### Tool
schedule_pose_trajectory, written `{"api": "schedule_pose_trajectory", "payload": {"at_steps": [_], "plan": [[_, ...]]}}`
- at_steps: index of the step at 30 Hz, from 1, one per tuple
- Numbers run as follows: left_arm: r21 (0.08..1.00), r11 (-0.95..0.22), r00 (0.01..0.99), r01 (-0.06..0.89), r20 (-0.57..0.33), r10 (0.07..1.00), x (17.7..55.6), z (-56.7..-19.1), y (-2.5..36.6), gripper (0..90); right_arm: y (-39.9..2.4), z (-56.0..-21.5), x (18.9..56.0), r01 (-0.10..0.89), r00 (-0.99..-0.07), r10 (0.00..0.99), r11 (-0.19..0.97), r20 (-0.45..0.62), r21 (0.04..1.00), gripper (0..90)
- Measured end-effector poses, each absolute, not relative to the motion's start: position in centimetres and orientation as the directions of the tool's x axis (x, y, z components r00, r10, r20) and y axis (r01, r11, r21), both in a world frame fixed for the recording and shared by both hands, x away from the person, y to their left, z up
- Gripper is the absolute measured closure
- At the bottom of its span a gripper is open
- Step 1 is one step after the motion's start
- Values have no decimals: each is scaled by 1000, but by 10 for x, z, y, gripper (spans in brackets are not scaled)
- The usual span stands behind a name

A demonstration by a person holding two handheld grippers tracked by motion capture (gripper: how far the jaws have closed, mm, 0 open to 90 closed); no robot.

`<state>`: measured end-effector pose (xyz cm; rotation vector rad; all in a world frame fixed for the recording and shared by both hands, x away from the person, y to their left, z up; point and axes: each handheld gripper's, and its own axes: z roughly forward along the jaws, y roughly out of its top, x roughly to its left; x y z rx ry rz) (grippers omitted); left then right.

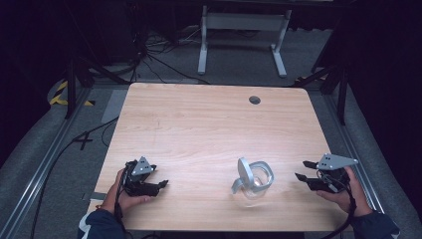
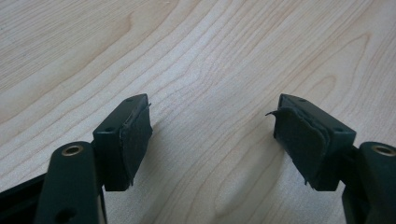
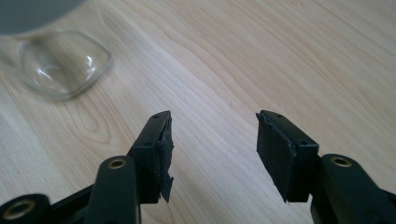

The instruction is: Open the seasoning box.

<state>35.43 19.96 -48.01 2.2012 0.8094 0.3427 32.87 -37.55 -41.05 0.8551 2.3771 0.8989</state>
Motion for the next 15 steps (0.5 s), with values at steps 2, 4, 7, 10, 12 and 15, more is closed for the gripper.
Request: {"api": "schedule_pose_trajectory", "payload": {"at_steps": [2,4,7,10,12,15], "plan": [[730,-519,763,445,-6,646,354,-480,200,278,-380,-416,327,397,-698,692,586,-182,706,449],[732,-517,764,444,-8,645,354,-480,200,278,-381,-420,326,395,-696,692,590,-189,704,449],[732,-516,764,444,-8,646,354,-480,199,278,-386,-427,324,397,-689,699,583,-189,708,433],[732,-517,763,445,-7,646,354,-480,199,277,-391,-437,320,409,-680,712,567,-176,716,406],[732,-517,763,445,-7,646,354,-480,199,277,-393,-439,319,412,-678,716,559,-168,719,394],[731,-516,762,445,-7,647,354,-480,199,277,-400,-446,314,435,-663,736,526,-135,731,340]]}}
